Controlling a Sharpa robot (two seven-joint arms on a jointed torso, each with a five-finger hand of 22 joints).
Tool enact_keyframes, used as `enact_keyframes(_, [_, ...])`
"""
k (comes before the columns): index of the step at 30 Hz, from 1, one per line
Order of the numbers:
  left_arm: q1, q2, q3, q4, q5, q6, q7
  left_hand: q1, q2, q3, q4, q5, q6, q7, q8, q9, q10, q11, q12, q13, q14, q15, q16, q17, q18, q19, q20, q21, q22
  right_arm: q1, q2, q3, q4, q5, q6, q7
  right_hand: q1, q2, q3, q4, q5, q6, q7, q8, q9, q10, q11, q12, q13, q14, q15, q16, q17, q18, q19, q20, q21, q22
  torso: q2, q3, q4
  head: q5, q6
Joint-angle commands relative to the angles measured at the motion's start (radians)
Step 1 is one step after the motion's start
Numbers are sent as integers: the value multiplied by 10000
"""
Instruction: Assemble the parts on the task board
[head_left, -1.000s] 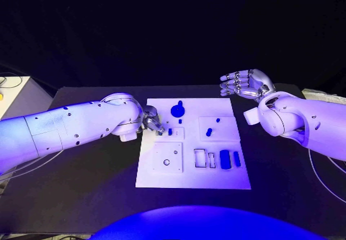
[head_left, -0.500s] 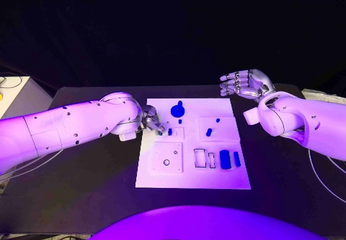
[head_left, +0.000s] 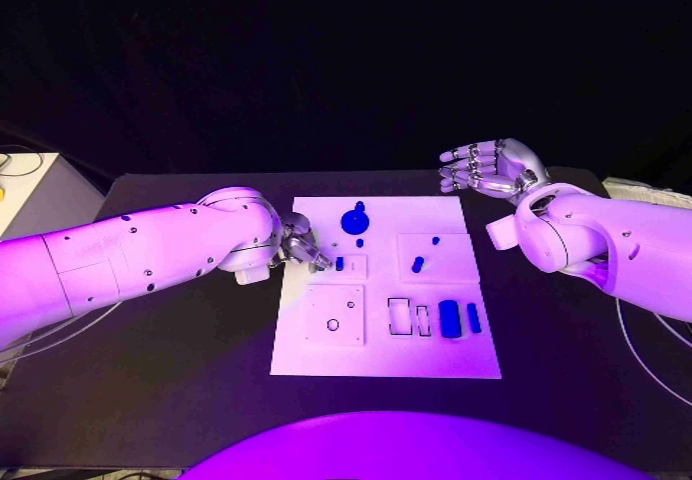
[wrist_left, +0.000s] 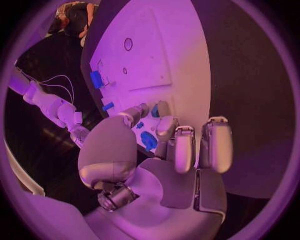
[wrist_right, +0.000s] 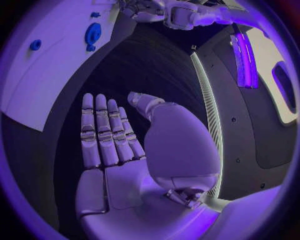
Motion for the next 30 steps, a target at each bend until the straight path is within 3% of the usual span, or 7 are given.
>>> enact_keyframes(1, [-26, -31, -10, 48, 2, 150, -24, 154, -50, -275, 284, -463, 113, 4, -59, -63, -24, -16, -10, 5, 1038, -14, 43, 2634, -122, 12, -49, -66, 848, -15, -1, 3, 8, -68, 127, 95, -66, 30, -3, -16, 23, 20, 45, -35, -9, -27, 28, -56, -12, 11, 24, -54, -9, 46, 41, 13, -45, -9, -3, 7, -4, 5, 2])
enact_keyframes(7, [-32, -131, 4, 114, 10, 96, -23, 288, -60, -542, 664, -841, 127, 10, -40, -120, -17, -8, -9, 15, 1038, -7, 43, 2634, -124, 21, -43, -64, 861, -24, -9, 3, 10, -68, 126, 93, -64, 32, -5, -18, 20, 14, 48, -46, -16, -41, 32, -59, -13, 6, 29, -62, -26, 46, 40, 16, -47, -32, 1, 7, -1, -38, 2])
enact_keyframes(17, [-38, -322, 99, 316, 83, -54, 30, 318, -58, -618, 786, -895, 139, 8, -24, -132, -11, -9, -5, 19, 1038, -8, 43, 2634, -123, 19, -42, -68, 859, -39, -17, 3, 13, -68, 132, 89, -51, 42, 3, -24, 17, 15, 46, -48, -18, -44, 31, -60, -13, 4, 29, -65, -32, 46, 40, 16, -48, -40, 0, 10, 1, -48, 3])
enact_keyframes(23, [-147, -555, 534, 529, 1076, -92, 335, 358, -95, -704, 894, -932, 104, 20, -26, -148, -57, -3, -51, -54, 1038, -5, 43, 2634, -105, -28, -42, -114, 796, -58, -16, 3, 1, -68, 171, 68, -48, 44, 5, -26, 14, 14, 48, -51, -20, -48, 32, -60, -13, 3, 30, -67, -38, 46, 39, 17, -48, -48, 1, 6, -8, -80, 75])
enact_keyframes(30, [-173, -826, 875, 643, 2695, -385, 1069, 615, -263, -1044, 1196, -1057, -143, 112, -49, -198, -384, 78, -305, -436, 1011, 54, -4, 2554, -31, -250, -1, -329, 517, -75, -7, 3, -18, -68, 194, 59, -48, 45, 5, -27, 12, 13, 50, -54, -21, -51, 34, -61, -13, 2, 31, -69, -43, 46, 39, 17, -49, -53, -3, 21, 5, -99, 111])
